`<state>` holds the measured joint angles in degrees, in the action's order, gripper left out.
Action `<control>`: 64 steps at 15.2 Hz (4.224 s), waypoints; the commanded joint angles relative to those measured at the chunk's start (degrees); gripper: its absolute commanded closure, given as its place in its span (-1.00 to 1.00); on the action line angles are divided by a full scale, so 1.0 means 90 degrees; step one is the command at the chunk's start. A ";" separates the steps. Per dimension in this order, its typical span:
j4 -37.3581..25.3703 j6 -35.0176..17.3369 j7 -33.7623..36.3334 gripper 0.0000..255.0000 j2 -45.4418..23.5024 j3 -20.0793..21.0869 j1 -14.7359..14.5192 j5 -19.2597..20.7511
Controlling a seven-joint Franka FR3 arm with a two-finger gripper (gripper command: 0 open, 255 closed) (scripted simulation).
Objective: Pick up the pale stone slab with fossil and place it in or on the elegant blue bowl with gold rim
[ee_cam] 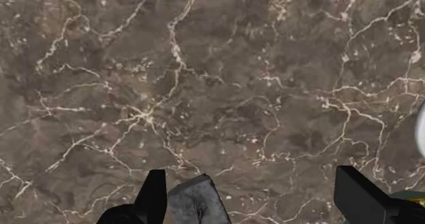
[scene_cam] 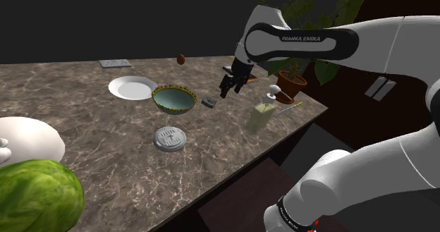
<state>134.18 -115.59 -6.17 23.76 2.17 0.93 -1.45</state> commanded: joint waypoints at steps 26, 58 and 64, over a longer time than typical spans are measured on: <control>-0.1140 -0.2429 -0.0382 -1.00 -0.3176 0.0007 -0.0006 0.0308; -0.2173 -0.0699 -0.0439 1.00 -0.2478 0.0010 -0.0004 0.0246; -0.2581 -0.0197 -0.0449 1.00 -0.2383 0.0009 -0.0004 0.0238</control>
<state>111.53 -118.12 -10.27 2.14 2.22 0.93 0.70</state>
